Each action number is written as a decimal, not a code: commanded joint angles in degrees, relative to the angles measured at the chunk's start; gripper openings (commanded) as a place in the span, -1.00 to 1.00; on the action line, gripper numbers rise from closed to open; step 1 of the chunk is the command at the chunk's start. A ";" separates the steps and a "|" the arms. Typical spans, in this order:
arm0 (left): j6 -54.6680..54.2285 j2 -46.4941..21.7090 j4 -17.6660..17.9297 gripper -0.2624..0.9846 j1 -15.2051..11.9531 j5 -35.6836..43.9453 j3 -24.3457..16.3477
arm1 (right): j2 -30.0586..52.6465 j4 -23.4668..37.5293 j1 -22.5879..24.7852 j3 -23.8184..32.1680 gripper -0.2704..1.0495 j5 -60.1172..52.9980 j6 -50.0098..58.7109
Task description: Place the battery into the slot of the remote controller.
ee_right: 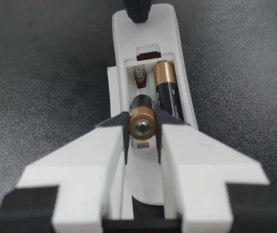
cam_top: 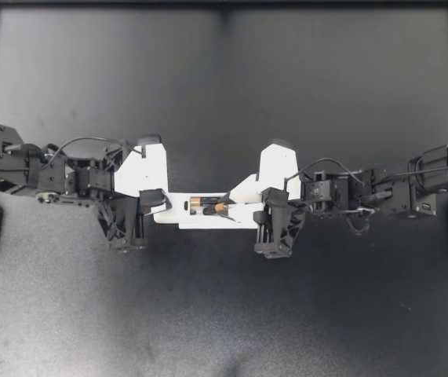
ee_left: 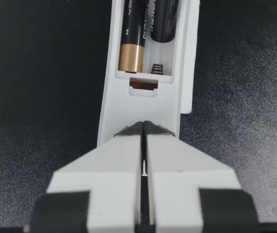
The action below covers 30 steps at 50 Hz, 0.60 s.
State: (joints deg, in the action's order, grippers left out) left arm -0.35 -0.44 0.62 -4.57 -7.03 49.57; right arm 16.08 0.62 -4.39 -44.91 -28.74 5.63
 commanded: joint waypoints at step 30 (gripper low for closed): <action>0.00 0.88 0.18 -0.85 -0.18 0.00 -0.26 | -2.90 1.49 -0.35 6.33 -0.38 14.94 -0.09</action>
State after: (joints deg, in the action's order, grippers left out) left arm -0.26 -0.44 0.70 -4.57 -7.03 49.66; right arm 14.77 2.02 -4.48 -39.99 -13.97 5.54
